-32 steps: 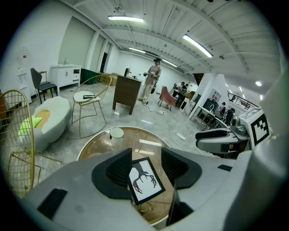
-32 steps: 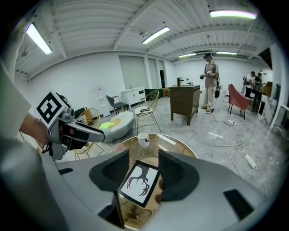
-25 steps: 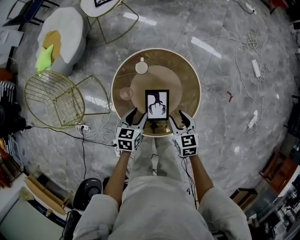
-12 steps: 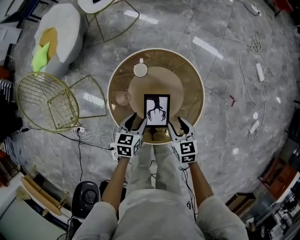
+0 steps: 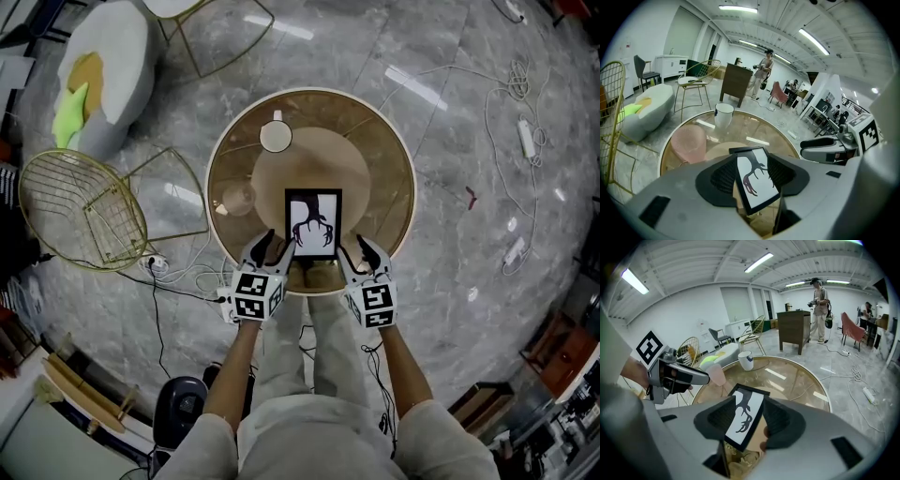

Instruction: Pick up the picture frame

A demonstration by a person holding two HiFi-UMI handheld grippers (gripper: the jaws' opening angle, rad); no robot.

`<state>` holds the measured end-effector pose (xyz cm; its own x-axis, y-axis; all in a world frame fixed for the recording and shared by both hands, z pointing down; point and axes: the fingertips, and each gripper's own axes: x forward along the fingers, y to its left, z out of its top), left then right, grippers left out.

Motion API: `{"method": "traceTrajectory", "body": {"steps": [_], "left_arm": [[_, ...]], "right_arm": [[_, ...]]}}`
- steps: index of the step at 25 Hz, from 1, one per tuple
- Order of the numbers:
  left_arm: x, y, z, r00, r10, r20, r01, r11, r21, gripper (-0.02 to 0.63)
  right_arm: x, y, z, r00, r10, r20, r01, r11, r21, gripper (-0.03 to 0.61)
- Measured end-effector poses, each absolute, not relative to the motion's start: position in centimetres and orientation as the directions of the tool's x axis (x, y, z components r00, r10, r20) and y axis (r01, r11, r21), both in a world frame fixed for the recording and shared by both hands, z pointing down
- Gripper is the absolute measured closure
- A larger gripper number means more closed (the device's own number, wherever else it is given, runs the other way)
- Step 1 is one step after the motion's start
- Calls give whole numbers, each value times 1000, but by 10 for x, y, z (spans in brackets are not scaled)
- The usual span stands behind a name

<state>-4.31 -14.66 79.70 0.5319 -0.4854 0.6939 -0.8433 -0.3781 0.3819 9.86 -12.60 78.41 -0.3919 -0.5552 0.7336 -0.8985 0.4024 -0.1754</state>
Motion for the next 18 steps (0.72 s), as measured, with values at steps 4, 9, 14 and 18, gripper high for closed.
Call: {"method": "traceTrajectory", "body": {"steps": [4, 9, 14, 18], "left_arm": [[-42, -147, 813, 530, -472, 705, -844, -377, 382, 419], [-40, -148, 826, 524, -459, 717, -847, -366, 385, 420], [-39, -149, 844, 514, -436, 739, -852, -356, 383, 420], [-39, -151, 854, 503, -421, 755, -859, -343, 381, 420]], "right_arm": [[98, -124, 803, -387, -535, 751, -899, 400, -178, 402], [100, -124, 824, -371, -506, 779, -903, 392, -176, 402], [99, -126, 848, -352, -474, 807, -911, 371, -179, 407], [97, -129, 860, -342, -446, 827, -913, 365, -181, 408]]}}
